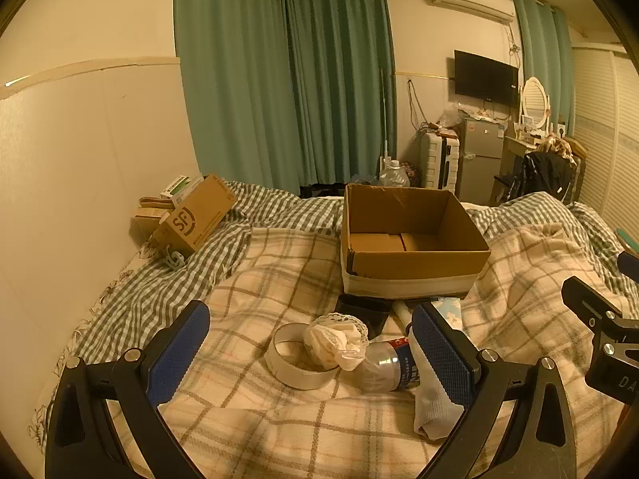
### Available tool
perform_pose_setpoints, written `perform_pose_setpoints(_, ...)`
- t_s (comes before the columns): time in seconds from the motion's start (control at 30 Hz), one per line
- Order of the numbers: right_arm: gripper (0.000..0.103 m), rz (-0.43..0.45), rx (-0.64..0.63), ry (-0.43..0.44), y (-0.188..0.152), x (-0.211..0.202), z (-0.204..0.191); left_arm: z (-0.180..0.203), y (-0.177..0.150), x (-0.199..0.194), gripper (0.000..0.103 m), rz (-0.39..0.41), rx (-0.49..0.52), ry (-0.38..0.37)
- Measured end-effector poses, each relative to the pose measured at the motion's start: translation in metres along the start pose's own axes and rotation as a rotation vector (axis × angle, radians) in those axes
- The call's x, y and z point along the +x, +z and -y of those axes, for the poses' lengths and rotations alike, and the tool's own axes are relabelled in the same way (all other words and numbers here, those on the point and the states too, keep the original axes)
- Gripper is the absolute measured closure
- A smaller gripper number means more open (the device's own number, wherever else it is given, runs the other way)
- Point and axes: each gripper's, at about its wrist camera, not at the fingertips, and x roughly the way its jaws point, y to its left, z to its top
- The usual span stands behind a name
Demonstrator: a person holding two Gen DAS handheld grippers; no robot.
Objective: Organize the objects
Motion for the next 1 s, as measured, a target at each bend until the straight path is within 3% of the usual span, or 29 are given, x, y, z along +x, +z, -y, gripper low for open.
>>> perform_pose_setpoints(1.0,0.0,0.044,0.005,0.029,0.009,-0.031,-0.009,-0.013,-0.001,-0.017,0.0,0.014,-0.007,-0.007)
